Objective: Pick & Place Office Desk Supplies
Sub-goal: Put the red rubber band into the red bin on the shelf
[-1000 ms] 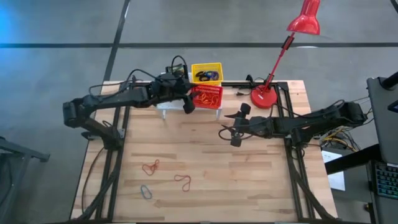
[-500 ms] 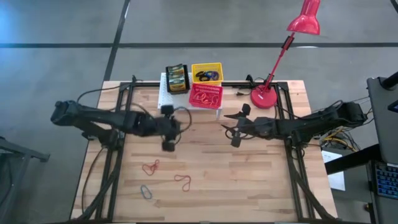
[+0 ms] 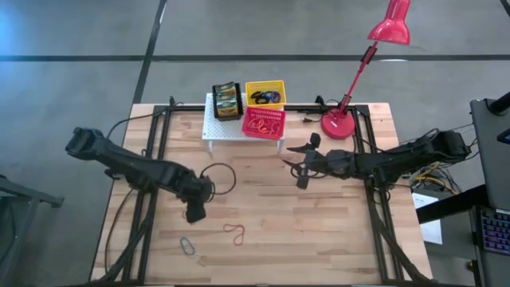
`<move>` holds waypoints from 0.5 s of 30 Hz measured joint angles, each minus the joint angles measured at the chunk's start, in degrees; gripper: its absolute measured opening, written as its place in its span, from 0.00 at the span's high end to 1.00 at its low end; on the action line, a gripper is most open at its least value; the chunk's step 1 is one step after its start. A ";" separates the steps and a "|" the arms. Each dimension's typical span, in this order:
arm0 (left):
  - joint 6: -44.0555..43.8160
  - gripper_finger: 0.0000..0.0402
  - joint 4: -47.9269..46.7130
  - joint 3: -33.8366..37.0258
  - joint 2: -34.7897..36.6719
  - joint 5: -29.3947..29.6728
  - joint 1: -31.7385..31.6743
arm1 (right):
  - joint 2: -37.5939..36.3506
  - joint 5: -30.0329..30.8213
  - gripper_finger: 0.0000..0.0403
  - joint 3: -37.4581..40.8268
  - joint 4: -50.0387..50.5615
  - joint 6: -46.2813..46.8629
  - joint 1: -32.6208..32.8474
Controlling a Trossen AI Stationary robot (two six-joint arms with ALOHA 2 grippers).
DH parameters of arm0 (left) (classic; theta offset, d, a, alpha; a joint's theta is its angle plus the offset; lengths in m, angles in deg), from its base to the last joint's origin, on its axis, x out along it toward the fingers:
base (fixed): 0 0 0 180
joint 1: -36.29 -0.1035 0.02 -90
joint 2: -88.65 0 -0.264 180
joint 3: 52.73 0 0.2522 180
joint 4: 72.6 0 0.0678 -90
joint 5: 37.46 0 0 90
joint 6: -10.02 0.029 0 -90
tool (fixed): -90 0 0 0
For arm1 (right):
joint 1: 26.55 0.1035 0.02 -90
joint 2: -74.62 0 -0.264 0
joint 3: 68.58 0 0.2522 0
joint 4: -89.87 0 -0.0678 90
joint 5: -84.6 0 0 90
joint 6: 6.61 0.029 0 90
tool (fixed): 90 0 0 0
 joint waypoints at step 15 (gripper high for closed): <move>-5.68 0.63 27.71 19.28 -0.35 -4.41 4.27 | 0.00 -0.31 0.50 0.00 0.03 -0.04 0.01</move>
